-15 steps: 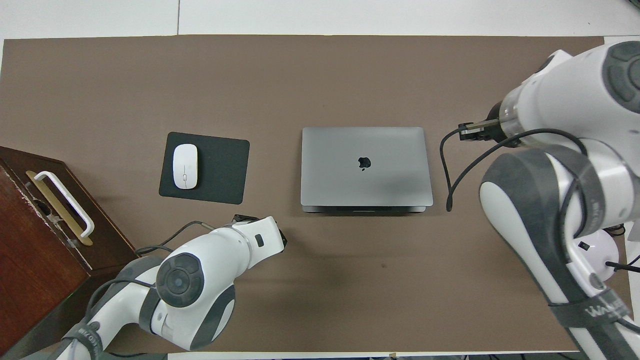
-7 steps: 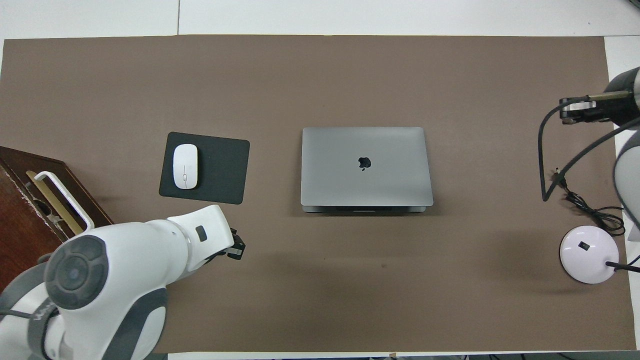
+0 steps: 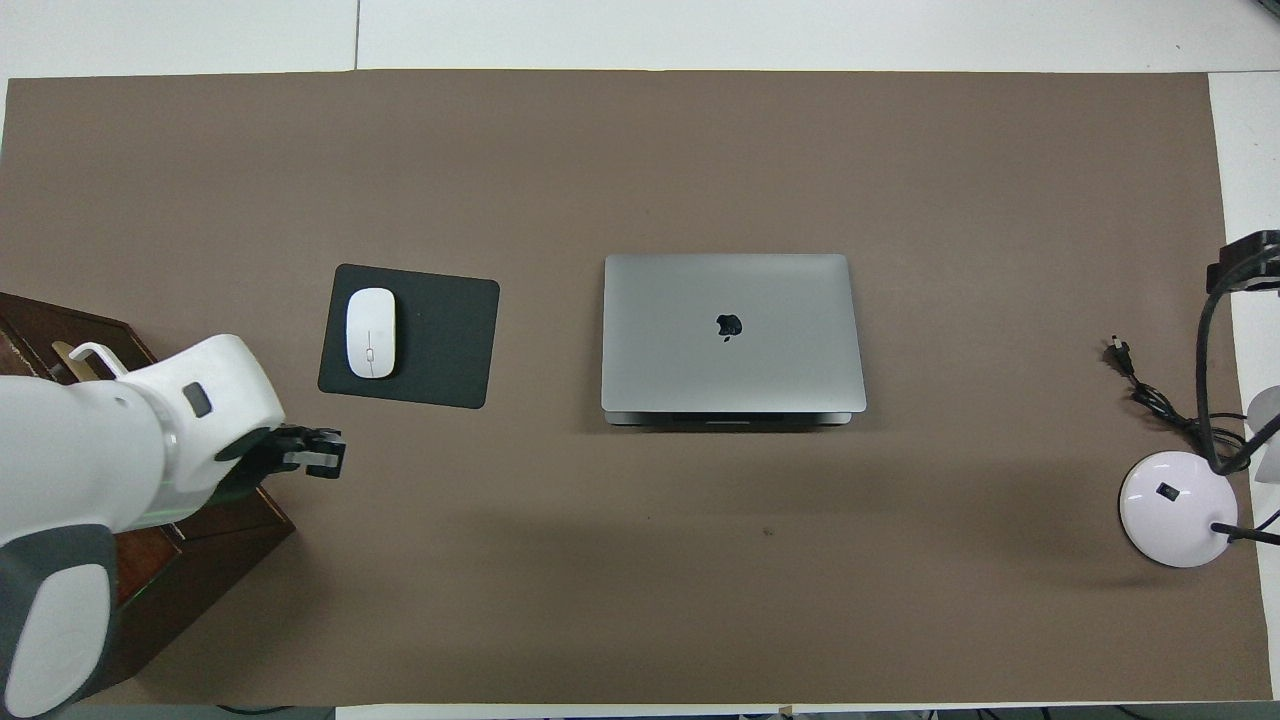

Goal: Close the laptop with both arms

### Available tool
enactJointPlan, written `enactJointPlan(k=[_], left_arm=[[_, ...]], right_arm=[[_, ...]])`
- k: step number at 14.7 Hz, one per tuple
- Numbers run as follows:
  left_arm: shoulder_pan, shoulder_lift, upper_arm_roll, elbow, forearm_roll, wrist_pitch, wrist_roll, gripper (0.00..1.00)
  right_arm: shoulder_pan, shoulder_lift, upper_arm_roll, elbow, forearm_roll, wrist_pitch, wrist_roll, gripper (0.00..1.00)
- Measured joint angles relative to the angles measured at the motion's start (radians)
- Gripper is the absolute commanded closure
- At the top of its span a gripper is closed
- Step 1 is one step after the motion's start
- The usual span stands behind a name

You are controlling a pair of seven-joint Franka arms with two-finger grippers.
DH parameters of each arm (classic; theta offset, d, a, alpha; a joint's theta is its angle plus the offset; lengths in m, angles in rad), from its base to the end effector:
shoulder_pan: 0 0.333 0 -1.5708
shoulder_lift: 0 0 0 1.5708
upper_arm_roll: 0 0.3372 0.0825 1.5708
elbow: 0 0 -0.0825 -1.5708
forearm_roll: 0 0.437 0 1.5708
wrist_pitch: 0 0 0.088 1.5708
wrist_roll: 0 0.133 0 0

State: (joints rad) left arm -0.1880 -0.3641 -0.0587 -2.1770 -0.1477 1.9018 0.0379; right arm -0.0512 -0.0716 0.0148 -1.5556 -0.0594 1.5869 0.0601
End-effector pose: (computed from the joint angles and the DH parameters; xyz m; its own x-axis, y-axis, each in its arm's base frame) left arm 0.4818 -0.1383 0.5285 0.9687 -0.2313 0.0903 -0.2411 -0.9632 0.1188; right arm 0.5869 -0.0288 0.6723 0.9898 -0.0950 0.1061 -0.1011 -0.9934 0.0539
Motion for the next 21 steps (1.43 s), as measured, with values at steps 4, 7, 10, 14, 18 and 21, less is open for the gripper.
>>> enactJointPlan(k=[4, 7, 10, 14, 18, 21], left_arm=[[0.139, 0.004, 0.002, 0.085, 0.016, -0.055, 0.037, 0.00], [0.223, 0.050, 0.002, 0.223, 0.024, -0.132, 0.051, 0.00], [0.278, 0.146, 0.003, 0.401, 0.031, -0.182, 0.052, 0.00], [0.289, 0.230, 0.000, 0.492, 0.033, -0.187, 0.052, 0.00], [0.288, 0.322, -0.002, 0.602, 0.035, -0.216, 0.052, 0.00], [0.287, 0.370, -0.012, 0.626, 0.045, -0.218, 0.052, 0.00]], right_arm=[[-0.009, -0.008, -0.021, 0.000, 0.062, -0.013, 0.000, 0.00], [-0.018, -0.007, -0.048, -0.008, 0.090, -0.014, 0.000, 0.00], [-0.018, 0.002, -0.046, -0.032, 0.091, -0.014, 0.000, 0.00], [-0.018, 0.009, -0.042, -0.056, 0.091, -0.019, 0.000, 0.00], [-0.018, 0.009, -0.043, -0.076, 0.091, -0.020, 0.000, 0.00], [-0.018, 0.008, -0.044, -0.080, 0.091, -0.051, 0.000, 0.00]])
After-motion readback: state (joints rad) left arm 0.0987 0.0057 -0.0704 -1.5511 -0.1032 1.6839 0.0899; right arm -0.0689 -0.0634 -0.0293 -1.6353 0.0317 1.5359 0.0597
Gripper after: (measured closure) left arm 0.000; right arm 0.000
